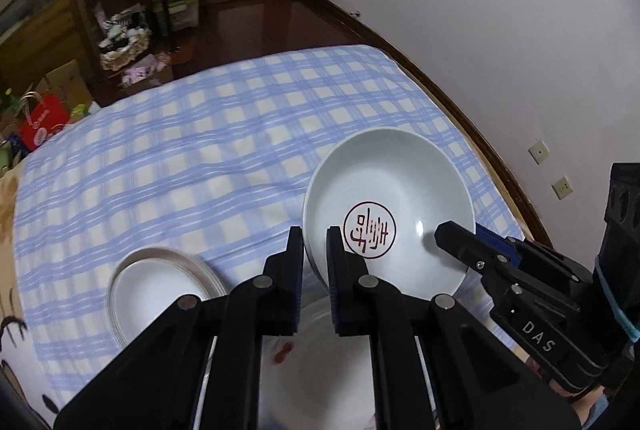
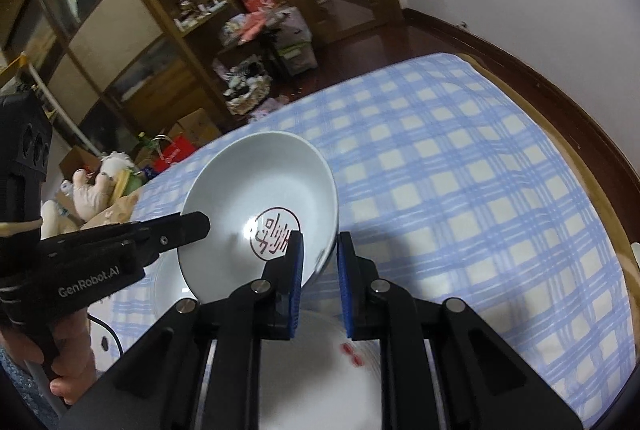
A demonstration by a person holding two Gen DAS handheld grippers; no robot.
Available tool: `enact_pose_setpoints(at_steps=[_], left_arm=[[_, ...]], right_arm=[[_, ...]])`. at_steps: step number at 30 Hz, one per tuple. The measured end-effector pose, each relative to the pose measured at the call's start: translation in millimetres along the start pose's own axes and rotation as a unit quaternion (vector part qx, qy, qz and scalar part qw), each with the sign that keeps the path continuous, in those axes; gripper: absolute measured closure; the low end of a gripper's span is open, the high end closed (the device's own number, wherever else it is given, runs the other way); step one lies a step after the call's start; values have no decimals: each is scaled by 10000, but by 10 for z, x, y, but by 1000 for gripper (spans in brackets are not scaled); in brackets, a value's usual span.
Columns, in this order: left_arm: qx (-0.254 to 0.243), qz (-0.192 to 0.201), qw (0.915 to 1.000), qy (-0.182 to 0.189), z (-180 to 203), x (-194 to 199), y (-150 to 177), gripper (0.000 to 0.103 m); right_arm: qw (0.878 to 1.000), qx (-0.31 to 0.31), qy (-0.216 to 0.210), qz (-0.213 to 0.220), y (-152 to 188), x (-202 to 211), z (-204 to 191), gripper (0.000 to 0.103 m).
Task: Organize plates and bowls
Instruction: 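Carry the red-logo bowl with both grippers over the white bowl stack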
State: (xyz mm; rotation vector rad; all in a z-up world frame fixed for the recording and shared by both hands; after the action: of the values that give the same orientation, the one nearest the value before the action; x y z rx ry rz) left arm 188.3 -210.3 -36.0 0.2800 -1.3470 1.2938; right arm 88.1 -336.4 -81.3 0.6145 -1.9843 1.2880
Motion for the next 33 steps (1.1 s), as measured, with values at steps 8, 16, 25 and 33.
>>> enact_pose_setpoints(at_steps=[8,16,25,33], left_arm=[[272,249,9990,-250,-344,528,313,93],[538,488,9964,-444,-695,912,594,93],[827,747,9923,-548,-1057,1063,695,93],[1033,834,9880,-790,-1355,919,824,93]], right_arm=[[9990,361,-252,111,109,203,-587,85],[9964,736,-383,185,227,278,-1097,85],[9934,1037,-474,136,305,148,-1455,85],[9914,1237,-435,25,396,-105,-1664,85]])
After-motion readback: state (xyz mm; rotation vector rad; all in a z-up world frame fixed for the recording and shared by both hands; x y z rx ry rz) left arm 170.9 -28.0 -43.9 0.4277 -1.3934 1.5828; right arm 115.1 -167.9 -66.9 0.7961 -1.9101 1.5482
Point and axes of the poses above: each gripper's, at about its wrist camera, not at the fingertips, and x roughly against the way its jaws point, z to its right, y to its underside, the point moved 3 cm from there along -x, roughly the way its jaws point, and after that the axes turned 9 degrees about y, right-handed, at the moved point
